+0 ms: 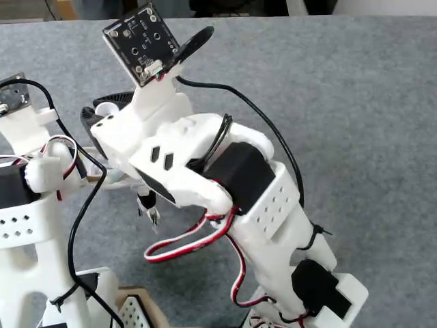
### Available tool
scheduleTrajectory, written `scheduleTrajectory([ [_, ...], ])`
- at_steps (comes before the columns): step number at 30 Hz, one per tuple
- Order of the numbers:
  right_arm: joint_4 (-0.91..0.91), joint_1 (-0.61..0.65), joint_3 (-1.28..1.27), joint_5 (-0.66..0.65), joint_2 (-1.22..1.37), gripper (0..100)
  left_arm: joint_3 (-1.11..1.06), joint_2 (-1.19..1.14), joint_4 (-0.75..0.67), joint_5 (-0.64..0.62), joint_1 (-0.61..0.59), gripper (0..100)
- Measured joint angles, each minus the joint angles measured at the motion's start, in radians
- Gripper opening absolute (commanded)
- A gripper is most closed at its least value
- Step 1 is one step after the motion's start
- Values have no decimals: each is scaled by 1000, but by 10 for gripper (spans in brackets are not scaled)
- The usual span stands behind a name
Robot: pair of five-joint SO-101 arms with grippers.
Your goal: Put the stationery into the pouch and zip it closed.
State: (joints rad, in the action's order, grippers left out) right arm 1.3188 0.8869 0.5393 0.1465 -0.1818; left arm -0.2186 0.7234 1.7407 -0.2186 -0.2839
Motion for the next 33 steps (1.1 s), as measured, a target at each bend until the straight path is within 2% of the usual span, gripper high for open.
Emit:
scheduleTrajectory([
  [7, 54, 32, 29, 0, -41, 12, 0, 0, -5, 0, 0, 29],
  [12, 54, 29, -40, 0, -49, 12, 0, 0, -9, 0, 0, 29],
  [20, -35, 29, -176, 0, -49, 12, 0, 0, -9, 0, 0, 29],
  [29, -38, 8, -230, 0, -49, 12, 0, 0, -9, 0, 0, 29],
  [33, -38, 9, -233, -87, -49, 12, 0, 0, -9, 0, 0, 29],
])
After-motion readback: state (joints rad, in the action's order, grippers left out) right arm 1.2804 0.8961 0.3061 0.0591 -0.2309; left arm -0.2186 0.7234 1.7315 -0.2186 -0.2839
